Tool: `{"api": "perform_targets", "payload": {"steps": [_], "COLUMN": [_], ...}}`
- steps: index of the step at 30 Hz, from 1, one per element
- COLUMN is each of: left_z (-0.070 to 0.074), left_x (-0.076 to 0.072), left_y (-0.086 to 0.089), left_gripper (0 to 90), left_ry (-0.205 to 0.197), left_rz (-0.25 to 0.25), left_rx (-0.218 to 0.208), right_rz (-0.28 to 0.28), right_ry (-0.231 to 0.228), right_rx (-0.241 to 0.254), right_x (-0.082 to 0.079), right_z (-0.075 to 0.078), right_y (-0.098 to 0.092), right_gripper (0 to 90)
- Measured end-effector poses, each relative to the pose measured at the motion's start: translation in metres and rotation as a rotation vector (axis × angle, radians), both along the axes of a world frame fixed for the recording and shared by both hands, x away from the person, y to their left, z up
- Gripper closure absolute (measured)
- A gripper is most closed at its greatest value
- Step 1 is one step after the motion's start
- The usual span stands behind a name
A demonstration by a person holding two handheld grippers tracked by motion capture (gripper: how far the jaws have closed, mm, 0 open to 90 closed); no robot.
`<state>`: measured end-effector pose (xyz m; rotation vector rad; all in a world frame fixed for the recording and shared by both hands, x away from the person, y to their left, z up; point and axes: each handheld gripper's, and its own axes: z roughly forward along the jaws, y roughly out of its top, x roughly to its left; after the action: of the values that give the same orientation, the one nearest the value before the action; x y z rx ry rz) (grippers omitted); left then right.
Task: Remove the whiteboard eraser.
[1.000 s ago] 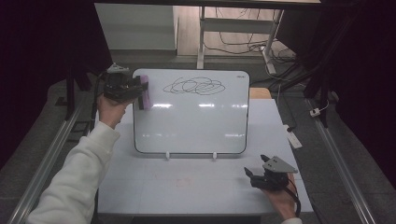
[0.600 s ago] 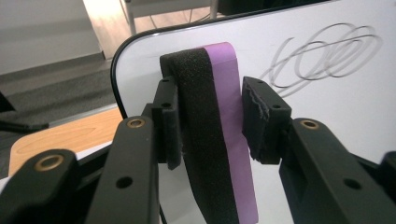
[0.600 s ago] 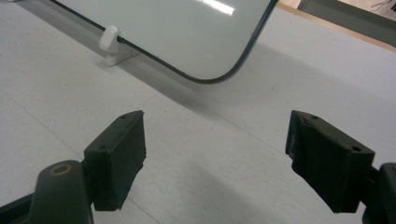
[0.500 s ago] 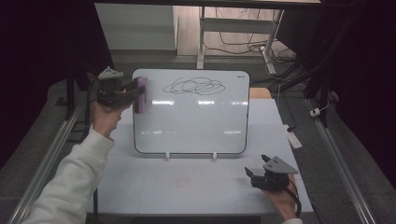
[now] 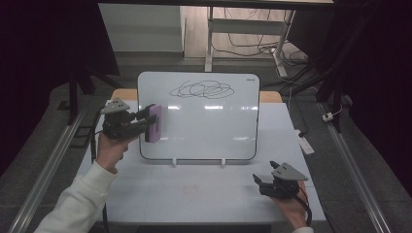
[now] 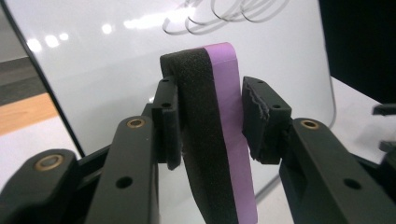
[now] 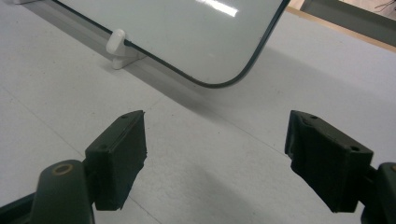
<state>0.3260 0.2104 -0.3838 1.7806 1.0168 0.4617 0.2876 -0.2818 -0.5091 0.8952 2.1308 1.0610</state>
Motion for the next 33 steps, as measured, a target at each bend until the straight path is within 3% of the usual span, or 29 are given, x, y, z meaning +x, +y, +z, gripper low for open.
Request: {"api": "perform_targets", "payload": {"steps": [7,20,26,33], "left_z": [-0.016,-0.048,-0.058,-0.067], "left_x": [-0.013,-0.017,-0.017,-0.018], "left_y": [-0.008,-0.051,-0.075,-0.095], "left_gripper": [59.4,59.4,59.4,59.4], "left_ry": [0.013,0.060,0.062,0.066], "left_rz": [-0.044,-0.153,-0.203,-0.251], "left_rx": [-0.012,0.013,0.011,0.005], "right_rz": [-0.011,0.007,0.046,0.075], "right_ry": [-0.010,-0.006,0.012,-0.001], "right_rx": [-0.003,0.017,0.051,0.096], "right_x": [-0.001,-0.003,-0.005,-0.009], "right_z": [0.001,0.003,0.006,0.007], "right_y": [0.001,0.008,0.019,0.029], "right_gripper": [21.3,22.2,22.3,22.7]}}
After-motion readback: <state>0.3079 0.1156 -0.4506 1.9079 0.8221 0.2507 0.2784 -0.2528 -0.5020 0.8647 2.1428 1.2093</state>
